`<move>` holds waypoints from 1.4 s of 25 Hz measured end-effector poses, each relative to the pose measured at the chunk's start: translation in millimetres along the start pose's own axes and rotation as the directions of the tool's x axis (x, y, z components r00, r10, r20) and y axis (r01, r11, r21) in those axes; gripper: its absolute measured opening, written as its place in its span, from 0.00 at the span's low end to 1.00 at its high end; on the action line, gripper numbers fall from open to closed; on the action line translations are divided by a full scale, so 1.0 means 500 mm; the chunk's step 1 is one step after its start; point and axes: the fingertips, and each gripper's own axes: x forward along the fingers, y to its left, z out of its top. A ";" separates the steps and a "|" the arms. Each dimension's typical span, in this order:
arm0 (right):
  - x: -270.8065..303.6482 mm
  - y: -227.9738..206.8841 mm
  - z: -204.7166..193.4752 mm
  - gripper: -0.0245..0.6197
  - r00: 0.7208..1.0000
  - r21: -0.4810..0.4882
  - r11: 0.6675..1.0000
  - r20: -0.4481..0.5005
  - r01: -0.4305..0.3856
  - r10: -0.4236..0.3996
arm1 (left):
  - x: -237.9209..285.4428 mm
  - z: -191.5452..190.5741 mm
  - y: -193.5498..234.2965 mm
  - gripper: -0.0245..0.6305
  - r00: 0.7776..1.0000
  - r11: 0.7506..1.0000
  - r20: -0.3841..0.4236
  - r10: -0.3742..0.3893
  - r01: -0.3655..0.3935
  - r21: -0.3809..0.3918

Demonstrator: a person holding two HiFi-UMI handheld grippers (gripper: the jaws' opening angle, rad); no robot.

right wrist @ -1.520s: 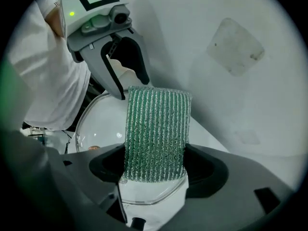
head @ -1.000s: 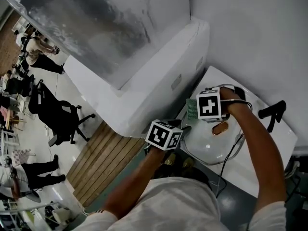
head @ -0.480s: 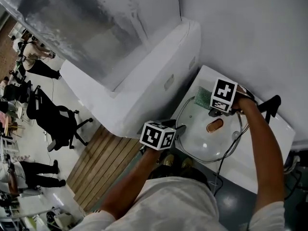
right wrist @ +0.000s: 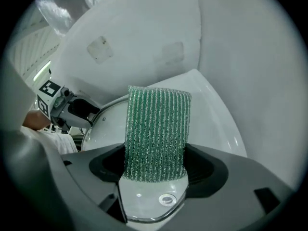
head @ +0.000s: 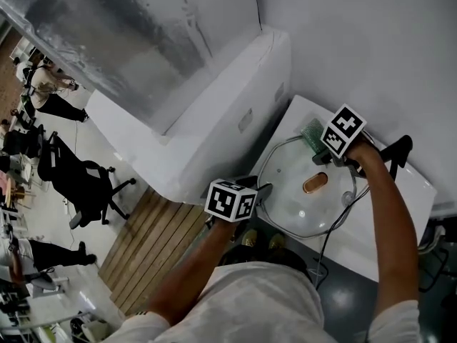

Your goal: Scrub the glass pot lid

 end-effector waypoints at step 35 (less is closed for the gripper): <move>0.020 0.347 0.053 0.58 0.985 -0.341 0.926 0.102 0.164 -0.137 | -0.004 0.003 -0.002 0.37 0.998 0.999 0.055 0.022 -0.025 0.041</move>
